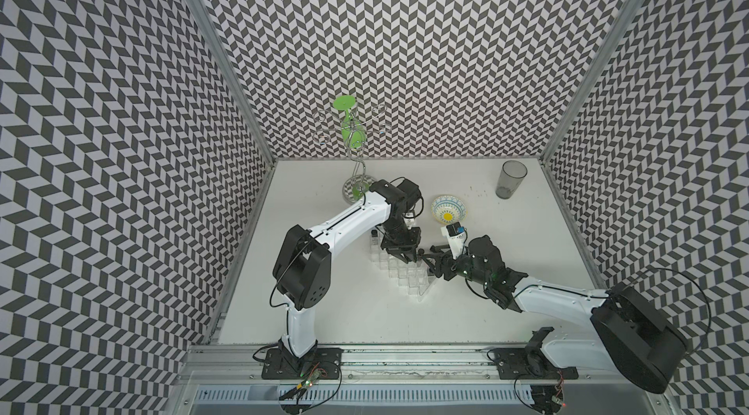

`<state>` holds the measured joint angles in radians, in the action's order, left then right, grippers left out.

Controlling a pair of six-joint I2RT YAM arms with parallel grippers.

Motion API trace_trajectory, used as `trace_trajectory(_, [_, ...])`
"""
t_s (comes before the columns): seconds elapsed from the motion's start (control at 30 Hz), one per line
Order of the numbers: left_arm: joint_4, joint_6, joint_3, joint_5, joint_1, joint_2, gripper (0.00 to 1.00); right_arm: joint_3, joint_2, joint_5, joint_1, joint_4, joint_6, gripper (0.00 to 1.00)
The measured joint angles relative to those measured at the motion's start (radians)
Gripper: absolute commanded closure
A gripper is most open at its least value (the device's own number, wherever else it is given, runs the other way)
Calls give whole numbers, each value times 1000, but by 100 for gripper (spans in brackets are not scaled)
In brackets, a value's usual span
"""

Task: Arrange the lipsticks in the organizer
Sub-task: Place the lipstick in the storage box.

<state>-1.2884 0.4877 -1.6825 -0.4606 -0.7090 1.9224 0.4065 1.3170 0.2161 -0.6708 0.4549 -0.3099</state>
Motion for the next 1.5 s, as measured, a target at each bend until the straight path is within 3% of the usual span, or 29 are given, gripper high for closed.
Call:
trace_trajectory(0.87, [13,0,-108,-17,-5,73,100,0,88,17,0,13,20,38])
trace_trajectory(1.23, [29,-10,-40,-20,9,37,100,-26,-97,-16,0,2,6,38])
trace_trajectory(1.5, [21,-20,-33,13,19,32,100,82,111,1,10,-13,8,38])
